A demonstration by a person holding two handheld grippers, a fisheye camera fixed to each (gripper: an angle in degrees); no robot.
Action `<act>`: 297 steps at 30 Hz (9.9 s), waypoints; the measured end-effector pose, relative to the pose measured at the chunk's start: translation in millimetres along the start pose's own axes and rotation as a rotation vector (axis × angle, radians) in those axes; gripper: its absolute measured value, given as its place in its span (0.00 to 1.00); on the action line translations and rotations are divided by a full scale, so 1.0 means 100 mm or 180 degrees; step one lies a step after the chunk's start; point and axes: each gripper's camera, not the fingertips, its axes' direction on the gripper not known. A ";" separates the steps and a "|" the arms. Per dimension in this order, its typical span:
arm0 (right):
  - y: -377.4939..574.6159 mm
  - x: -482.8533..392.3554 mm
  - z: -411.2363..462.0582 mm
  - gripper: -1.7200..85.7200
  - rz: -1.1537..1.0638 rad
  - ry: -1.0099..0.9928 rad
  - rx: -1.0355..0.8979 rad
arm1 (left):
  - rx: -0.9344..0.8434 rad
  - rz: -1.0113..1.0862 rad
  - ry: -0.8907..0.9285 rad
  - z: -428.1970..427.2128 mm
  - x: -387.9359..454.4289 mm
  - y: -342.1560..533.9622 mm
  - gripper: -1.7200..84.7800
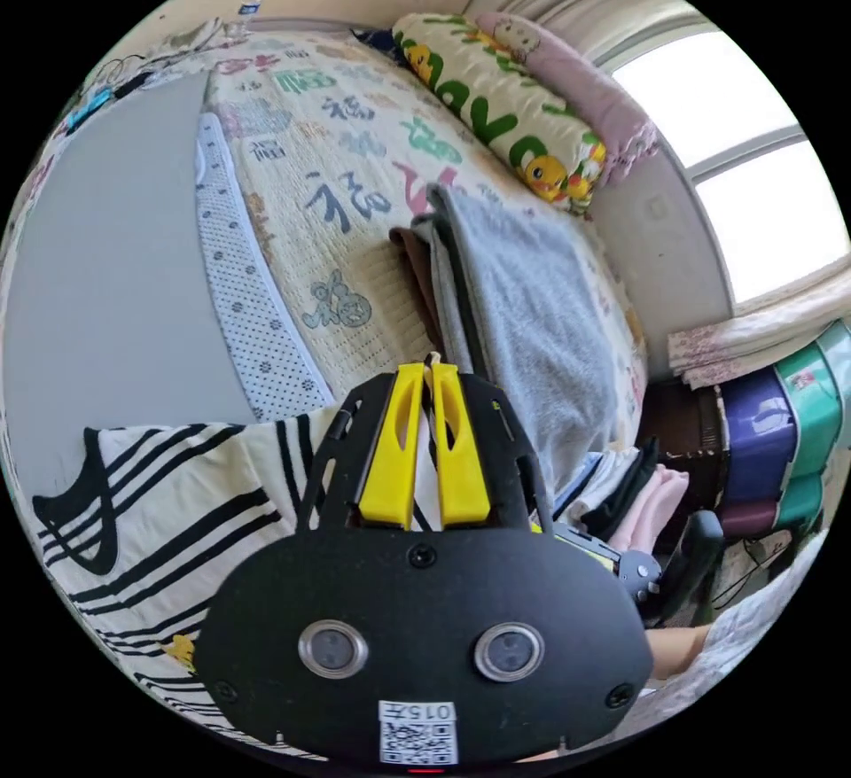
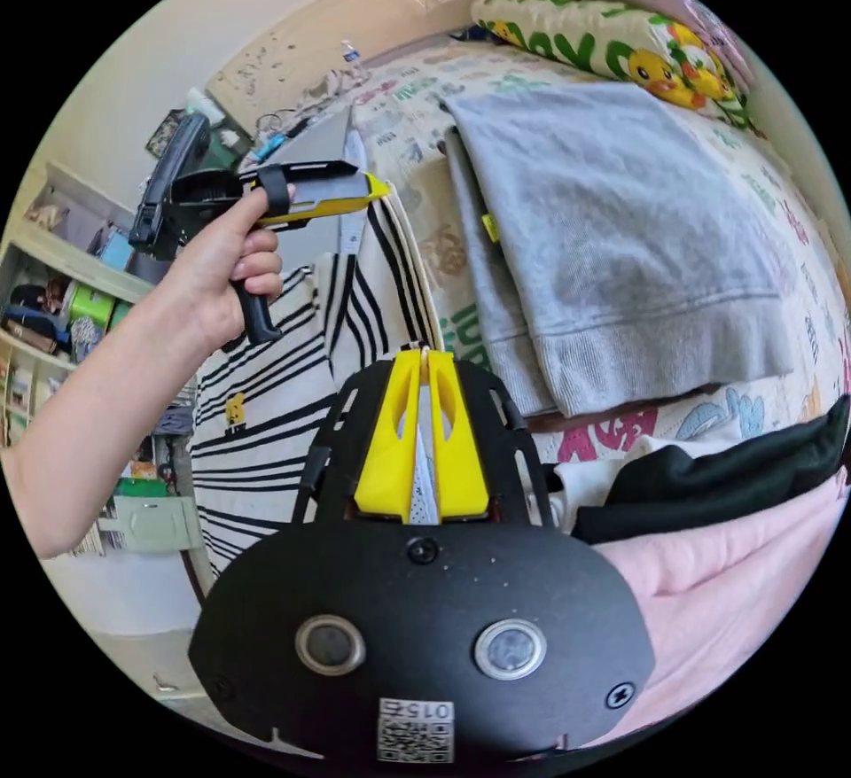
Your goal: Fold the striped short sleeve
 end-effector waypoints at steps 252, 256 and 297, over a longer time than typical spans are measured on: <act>1.48 -1.92 1.19 0.02 -0.1975 0.0218 -0.2684 | -0.0556 -0.1215 -0.0224 -3.83 -0.96 5.89 0.02; 1.37 -1.77 0.73 0.04 -0.1665 0.0144 -0.2443 | -0.0511 -0.1263 -0.0401 -3.91 -0.99 5.83 0.04; 1.58 -2.76 -0.88 0.01 -0.2282 -0.0176 -0.2277 | -0.1499 0.0237 -0.0333 -1.43 -0.82 5.27 0.08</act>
